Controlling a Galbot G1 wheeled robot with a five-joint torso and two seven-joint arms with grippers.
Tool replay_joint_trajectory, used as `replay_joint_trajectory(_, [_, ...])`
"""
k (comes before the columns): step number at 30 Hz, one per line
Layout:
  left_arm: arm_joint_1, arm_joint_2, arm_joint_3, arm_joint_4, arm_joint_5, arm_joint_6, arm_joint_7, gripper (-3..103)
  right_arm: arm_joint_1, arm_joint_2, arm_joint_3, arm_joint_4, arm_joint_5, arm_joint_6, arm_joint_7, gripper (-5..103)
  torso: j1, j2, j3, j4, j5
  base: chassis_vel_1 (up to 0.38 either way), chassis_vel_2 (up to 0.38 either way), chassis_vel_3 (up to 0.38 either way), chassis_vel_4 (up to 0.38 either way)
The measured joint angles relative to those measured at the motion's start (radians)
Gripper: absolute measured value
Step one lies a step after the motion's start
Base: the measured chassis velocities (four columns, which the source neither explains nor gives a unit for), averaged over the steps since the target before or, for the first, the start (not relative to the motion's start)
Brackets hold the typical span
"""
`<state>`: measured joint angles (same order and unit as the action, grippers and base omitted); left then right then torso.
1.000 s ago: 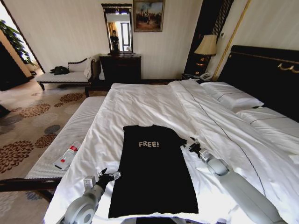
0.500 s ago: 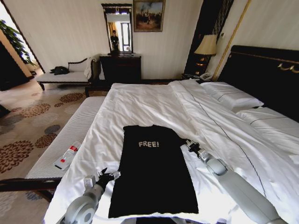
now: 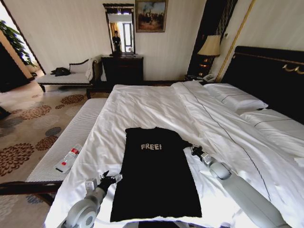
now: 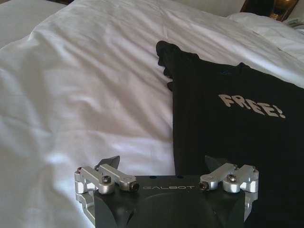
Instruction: Fold the clothes on the bed.
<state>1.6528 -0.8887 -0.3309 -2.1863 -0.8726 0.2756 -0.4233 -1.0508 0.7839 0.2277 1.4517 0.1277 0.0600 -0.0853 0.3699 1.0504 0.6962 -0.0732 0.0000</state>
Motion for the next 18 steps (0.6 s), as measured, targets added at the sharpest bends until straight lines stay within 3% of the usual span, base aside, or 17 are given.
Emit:
replay_joint_trajectory(3, [0.000, 0.000, 0.000, 0.000, 0.000, 0.000, 0.000, 100, -0.003, -0.010, 0.002, 0.020, 0.022, -0.013, 0.000, 0, 0.000, 0.000, 0.000, -0.0001, 0.0001, 0.000, 0.000, 0.000, 0.000])
replay_joint_trajectory(10, [-0.003, 0.000, 0.003, 0.000, 0.001, 0.000, 0.001, 100, 0.027, -0.059, -0.032, 0.097, 0.194, -0.137, -0.005, 0, 0.000, 0.000, 0.000, 0.0000, 0.0000, 0.000, 0.000, 0.000, 0.000])
replay_joint_trajectory(11, [-0.003, -0.001, 0.001, 0.000, 0.001, 0.000, 0.001, 100, 0.041, -0.076, -0.052, 0.123, 0.266, -0.189, -0.010, 0, 0.000, 0.000, 0.000, 0.0000, -0.0001, 0.000, 0.000, 0.000, 0.000])
replay_joint_trajectory(15, [0.000, -0.002, -0.003, 0.000, 0.001, -0.001, 0.004, 100, 0.061, -0.097, -0.085, 0.155, 0.352, -0.272, -0.015, 0, 0.000, 0.000, 0.000, 0.0000, -0.0001, 0.000, 0.000, 0.000, 0.000])
replay_joint_trajectory(18, [0.001, -0.003, -0.005, 0.000, 0.001, -0.002, 0.007, 100, 0.076, -0.107, -0.100, 0.210, 0.453, -0.381, -0.002, 0, 0.000, 0.000, 0.000, 0.0000, 0.0000, 0.000, 0.000, 0.000, 0.000])
